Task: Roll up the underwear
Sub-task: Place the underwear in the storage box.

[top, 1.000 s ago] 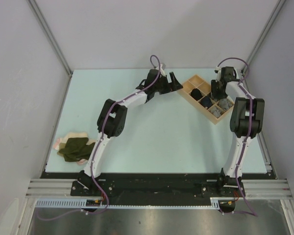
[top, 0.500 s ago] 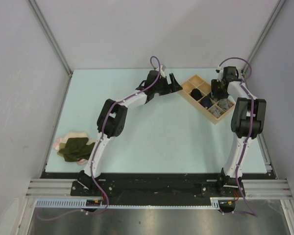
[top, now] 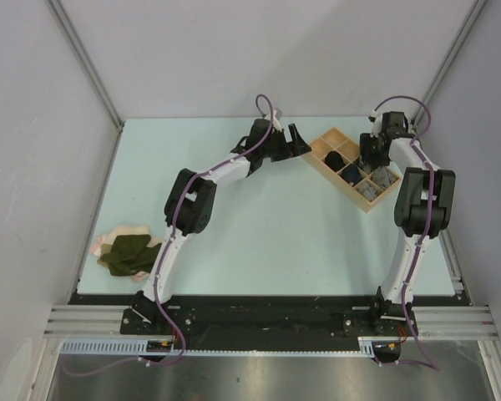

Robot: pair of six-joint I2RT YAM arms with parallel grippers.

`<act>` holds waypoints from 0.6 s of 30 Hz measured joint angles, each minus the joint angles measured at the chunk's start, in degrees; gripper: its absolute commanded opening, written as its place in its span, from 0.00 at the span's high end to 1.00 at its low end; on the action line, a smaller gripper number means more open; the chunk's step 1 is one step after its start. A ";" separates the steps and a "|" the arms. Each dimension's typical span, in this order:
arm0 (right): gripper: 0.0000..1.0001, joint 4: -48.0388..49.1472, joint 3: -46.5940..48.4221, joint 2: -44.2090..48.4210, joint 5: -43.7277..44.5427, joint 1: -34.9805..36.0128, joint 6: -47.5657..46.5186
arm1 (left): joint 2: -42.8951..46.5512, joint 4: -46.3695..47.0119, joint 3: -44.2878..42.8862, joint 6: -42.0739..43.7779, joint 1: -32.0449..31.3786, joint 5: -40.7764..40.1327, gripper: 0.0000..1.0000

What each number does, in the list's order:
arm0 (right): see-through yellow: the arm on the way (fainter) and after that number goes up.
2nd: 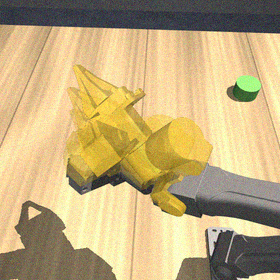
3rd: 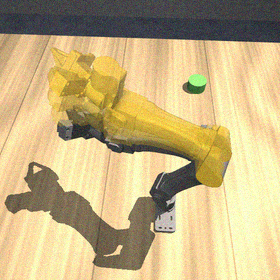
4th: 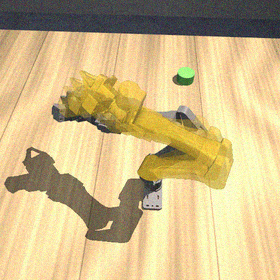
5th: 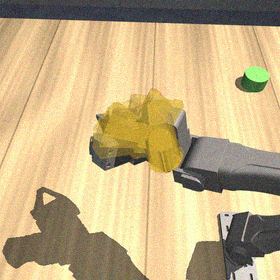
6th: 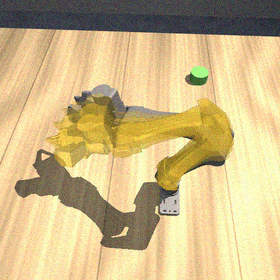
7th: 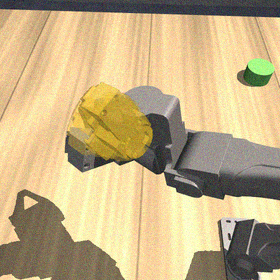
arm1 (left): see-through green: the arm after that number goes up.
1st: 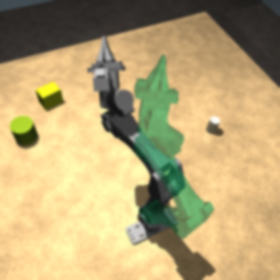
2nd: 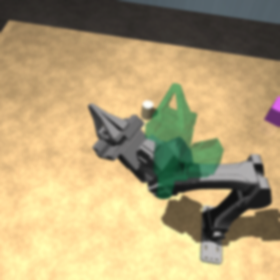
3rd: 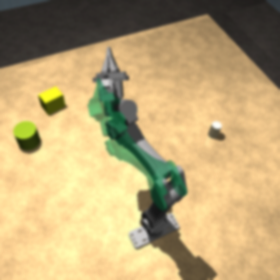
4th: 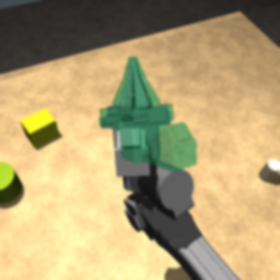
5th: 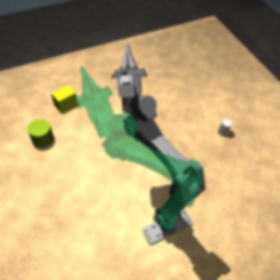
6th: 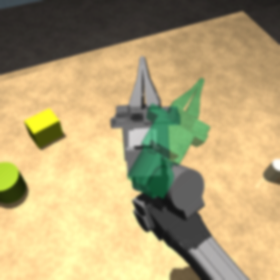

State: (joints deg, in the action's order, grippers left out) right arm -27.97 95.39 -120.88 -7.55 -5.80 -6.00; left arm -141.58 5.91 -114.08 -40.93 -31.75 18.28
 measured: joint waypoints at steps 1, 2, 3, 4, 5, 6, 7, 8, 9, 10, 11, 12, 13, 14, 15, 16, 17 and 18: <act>0.50 0.00 0.00 0.28 0.02 0.00 0.00 | 0.02 0.02 0.02 0.00 0.00 0.00 0.00; 0.50 0.09 0.00 0.63 0.04 0.02 0.00 | 0.02 0.04 0.11 0.02 0.00 0.00 0.00; 0.51 0.33 -0.02 1.11 0.13 0.07 0.00 | 0.04 0.07 0.17 0.02 0.00 0.00 0.00; 0.51 0.50 -0.02 1.51 0.17 0.07 0.00 | 0.04 0.07 0.26 0.02 0.00 0.00 0.00; 0.51 0.92 -0.02 2.03 0.22 0.07 0.04 | 0.04 0.09 0.37 0.02 0.00 0.00 0.00; 0.52 1.31 -0.02 2.40 0.37 0.07 0.13 | 0.04 0.09 0.44 0.02 0.00 0.00 0.00; 0.51 1.73 -0.02 2.62 0.50 0.07 0.20 | 0.04 0.09 0.50 0.02 0.00 0.02 0.00; 0.51 2.23 -0.02 2.75 0.61 0.07 0.24 | 0.04 0.09 0.52 0.02 0.00 0.04 0.00; 0.51 2.56 -0.02 2.78 0.63 0.07 0.28 | 0.04 0.09 0.52 0.02 0.00 0.07 0.00; 0.50 2.60 -0.02 2.78 0.61 0.07 0.37 | 0.04 0.09 0.52 0.02 0.00 0.09 0.00; 0.49 2.49 -0.02 2.78 0.61 0.07 0.42 | 0.04 0.09 0.52 0.02 0.00 0.11 0.00; 0.48 2.47 -0.02 2.78 0.59 0.07 0.44 | 0.04 0.11 0.52 0.02 0.00 0.11 0.00; 0.48 2.47 0.02 2.78 0.57 0.07 0.48 | 0.04 0.11 0.52 0.02 0.00 0.11 0.00; 0.48 2.47 0.13 2.78 0.57 0.07 0.48 | 0.04 0.11 0.55 0.02 0.00 0.11 0.00; 0.48 2.47 0.22 2.75 0.57 0.07 0.48 | 0.04 0.15 0.61 0.02 0.00 0.13 0.00; 0.48 2.49 0.28 2.71 0.57 0.07 0.48 | 0.04 0.24 0.70 0.02 0.00 0.13 0.00; 0.50 2.49 0.44 2.62 0.57 0.07 0.50 | 0.04 0.24 0.74 0.02 0.00 0.13 0.00; 0.50 2.54 0.59 2.49 0.57 0.07 0.52 | 0.04 0.24 0.79 0.02 0.00 0.13 0.00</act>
State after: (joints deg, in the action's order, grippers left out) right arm -25.43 95.98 -118.39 -6.98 -5.74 -5.48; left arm -141.53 6.15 -113.30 -40.91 -31.75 18.41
